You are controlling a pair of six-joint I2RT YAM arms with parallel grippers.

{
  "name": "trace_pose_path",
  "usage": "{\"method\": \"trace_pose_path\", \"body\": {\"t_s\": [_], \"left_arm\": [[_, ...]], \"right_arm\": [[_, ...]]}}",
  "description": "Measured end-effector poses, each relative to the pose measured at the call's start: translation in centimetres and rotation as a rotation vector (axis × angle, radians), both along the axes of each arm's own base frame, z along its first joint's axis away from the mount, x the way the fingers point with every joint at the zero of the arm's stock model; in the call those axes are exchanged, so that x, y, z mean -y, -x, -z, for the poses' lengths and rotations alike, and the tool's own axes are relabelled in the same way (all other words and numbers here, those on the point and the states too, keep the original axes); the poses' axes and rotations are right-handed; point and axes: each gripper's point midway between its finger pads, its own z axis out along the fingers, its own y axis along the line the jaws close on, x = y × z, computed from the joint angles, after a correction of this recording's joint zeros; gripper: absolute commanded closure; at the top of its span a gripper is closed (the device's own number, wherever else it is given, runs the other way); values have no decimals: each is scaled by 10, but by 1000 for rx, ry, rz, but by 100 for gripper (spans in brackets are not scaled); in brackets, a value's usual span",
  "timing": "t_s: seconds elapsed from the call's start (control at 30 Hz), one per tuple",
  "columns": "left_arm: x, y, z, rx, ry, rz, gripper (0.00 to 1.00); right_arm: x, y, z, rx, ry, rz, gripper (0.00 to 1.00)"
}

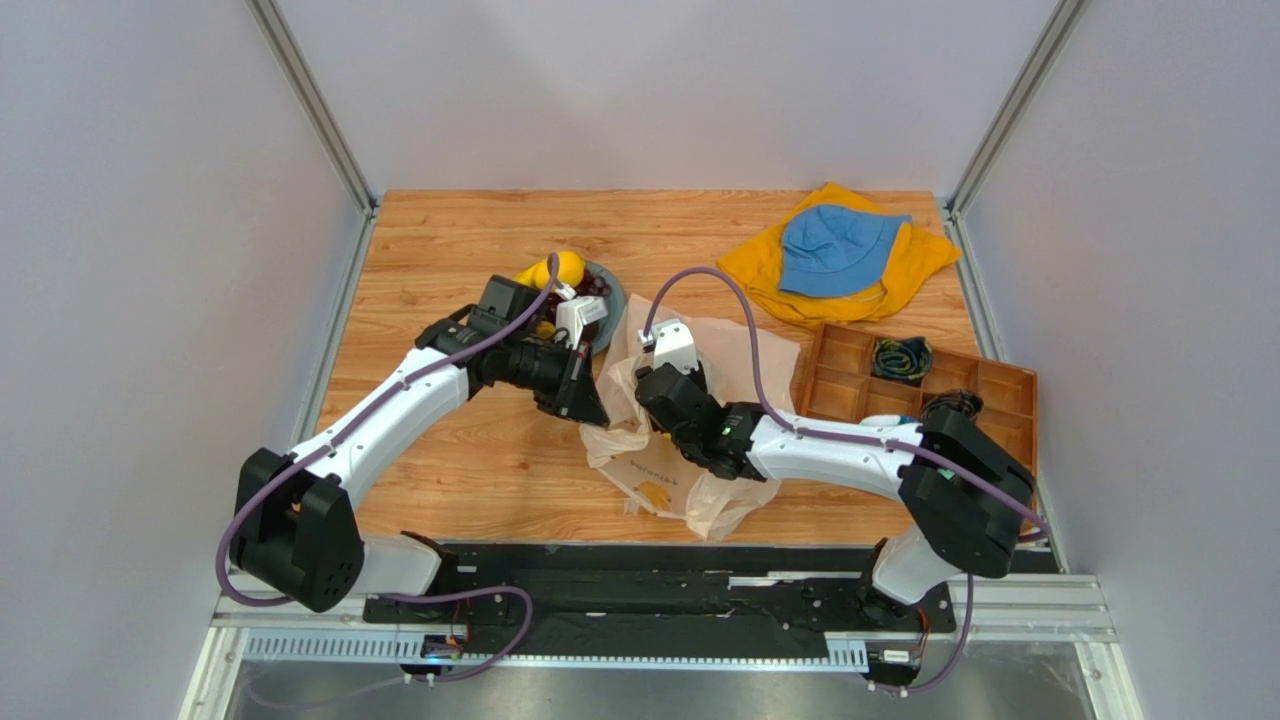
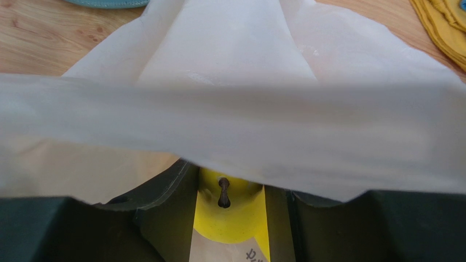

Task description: Place the fruits into the plastic bag

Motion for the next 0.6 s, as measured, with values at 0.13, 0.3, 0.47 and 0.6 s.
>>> {"method": "trace_pose_path", "body": {"t_s": [0.13, 0.3, 0.47, 0.6], "left_arm": [[0, 0, 0, -1, 1, -1, 100], [-2, -2, 0, -1, 0, -8, 100], [-2, -3, 0, -1, -1, -11, 100], [-3, -3, 0, -1, -1, -14, 100]], "right_arm": [[-2, 0, 11, -39, -4, -16, 67], [-11, 5, 13, -72, -32, -59, 41], [-16, 10, 15, -94, -43, -90, 28], [-19, 14, 13, -108, -53, -125, 27]]}}
